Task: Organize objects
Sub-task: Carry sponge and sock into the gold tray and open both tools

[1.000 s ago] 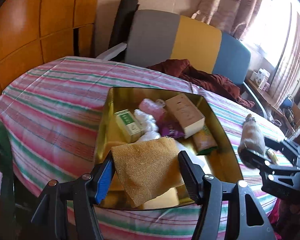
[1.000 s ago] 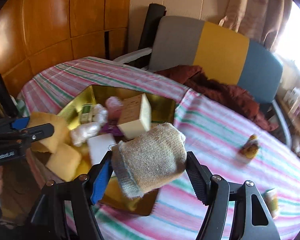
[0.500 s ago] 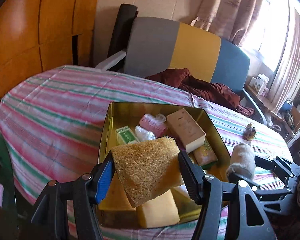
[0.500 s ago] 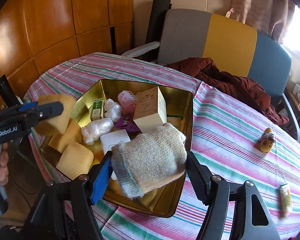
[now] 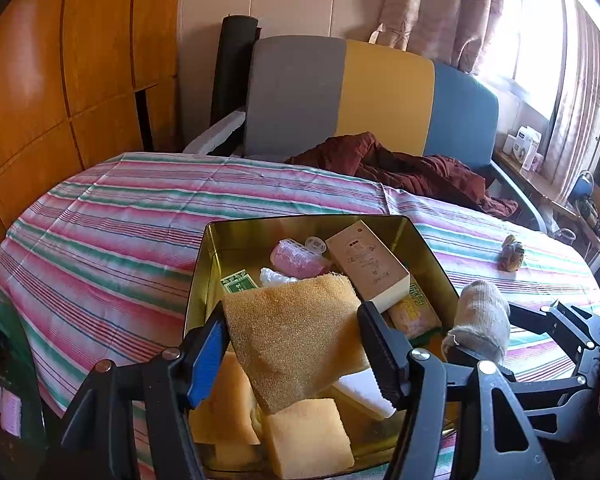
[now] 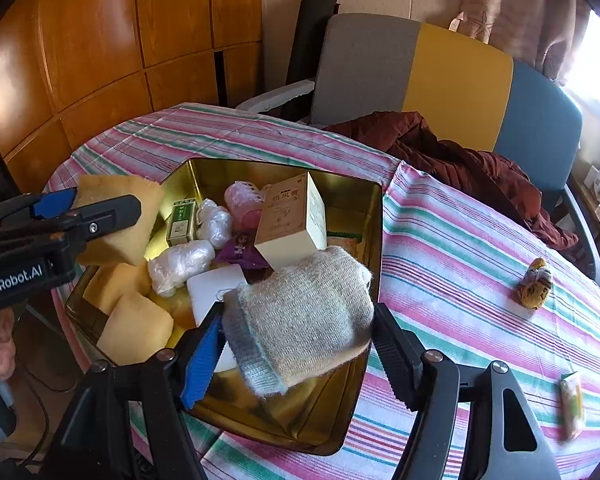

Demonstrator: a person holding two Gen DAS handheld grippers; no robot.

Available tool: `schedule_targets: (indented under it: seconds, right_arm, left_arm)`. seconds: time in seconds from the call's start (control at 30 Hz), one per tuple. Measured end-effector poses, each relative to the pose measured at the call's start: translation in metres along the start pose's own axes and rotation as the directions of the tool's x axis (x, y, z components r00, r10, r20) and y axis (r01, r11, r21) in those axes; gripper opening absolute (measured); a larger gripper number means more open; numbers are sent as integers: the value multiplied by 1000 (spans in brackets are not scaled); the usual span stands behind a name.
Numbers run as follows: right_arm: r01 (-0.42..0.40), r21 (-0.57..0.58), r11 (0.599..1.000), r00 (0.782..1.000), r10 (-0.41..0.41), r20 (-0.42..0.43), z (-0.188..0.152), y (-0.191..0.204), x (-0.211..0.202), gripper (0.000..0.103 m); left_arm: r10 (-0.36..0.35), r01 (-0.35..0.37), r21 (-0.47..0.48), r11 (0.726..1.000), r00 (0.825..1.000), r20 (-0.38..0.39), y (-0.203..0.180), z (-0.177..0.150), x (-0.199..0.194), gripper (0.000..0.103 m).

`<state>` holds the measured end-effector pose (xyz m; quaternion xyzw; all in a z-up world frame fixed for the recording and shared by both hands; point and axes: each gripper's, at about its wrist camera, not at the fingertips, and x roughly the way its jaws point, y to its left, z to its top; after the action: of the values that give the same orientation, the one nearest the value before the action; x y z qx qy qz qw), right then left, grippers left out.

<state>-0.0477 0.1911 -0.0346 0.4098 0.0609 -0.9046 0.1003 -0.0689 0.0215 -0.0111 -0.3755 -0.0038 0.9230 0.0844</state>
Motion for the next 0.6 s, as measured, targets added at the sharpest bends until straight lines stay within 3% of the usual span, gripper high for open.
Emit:
schedule_targets:
  seconds: [0.3,0.6]
  right_arm:
    - [2,13,1000,1000,-2,-8,3,-5,9,72]
    - [-5,30,1000,1000,6,-26,2,-7,20,73]
  left_arm:
    - [8,-8,6,1000,1000,6,-5,4,2,67]
    - [14,-14,6,1000,1000,4,-7,4,2,79]
